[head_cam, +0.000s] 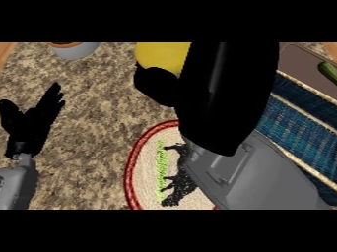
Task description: Pick the lemon from the placemat and place it in the basket
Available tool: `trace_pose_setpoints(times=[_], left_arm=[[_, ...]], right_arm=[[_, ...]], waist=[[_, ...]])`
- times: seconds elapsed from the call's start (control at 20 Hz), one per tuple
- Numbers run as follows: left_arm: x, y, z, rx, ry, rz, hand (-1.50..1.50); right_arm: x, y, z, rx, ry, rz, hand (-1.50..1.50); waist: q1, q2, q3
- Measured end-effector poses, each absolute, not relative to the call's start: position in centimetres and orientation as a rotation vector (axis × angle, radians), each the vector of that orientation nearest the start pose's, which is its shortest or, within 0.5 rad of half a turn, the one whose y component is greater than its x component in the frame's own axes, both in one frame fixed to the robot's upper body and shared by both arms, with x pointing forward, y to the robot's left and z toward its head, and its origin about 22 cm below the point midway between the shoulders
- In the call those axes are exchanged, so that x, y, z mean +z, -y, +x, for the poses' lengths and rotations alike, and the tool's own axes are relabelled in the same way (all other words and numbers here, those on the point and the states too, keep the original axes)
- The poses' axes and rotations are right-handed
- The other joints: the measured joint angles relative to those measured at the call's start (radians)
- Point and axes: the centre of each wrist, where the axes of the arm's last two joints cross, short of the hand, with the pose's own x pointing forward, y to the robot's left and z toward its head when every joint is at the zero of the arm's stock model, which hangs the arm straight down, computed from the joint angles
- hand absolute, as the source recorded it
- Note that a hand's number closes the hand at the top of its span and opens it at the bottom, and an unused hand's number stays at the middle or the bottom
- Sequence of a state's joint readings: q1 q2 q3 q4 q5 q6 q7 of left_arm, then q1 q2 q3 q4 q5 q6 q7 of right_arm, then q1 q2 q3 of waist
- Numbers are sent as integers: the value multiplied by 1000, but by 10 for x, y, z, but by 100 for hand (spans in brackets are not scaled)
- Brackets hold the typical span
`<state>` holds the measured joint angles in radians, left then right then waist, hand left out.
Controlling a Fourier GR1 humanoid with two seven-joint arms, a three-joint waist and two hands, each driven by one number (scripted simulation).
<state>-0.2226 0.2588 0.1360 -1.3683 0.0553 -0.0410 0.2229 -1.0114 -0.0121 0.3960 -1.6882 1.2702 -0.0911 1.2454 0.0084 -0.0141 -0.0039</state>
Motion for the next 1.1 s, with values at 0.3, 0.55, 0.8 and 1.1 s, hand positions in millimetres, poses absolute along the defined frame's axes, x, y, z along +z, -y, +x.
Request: trace_pose_setpoints(times=[0.3,0.55,0.8,1.1], left_arm=[[34,-313,290,-67,1367,190,0],[31,-323,287,-64,1373,208,0],[35,-320,290,-61,1379,194,0],[39,-317,291,-70,1379,194,0]], right_arm=[[294,43,286,119,1644,-1308,150],[297,71,290,95,1574,-1340,150],[285,103,285,84,1511,-1359,150],[263,142,281,47,1443,-1342,150]], waist=[[-13,1,2],[-20,5,3],[-21,8,4],[-14,12,4]])
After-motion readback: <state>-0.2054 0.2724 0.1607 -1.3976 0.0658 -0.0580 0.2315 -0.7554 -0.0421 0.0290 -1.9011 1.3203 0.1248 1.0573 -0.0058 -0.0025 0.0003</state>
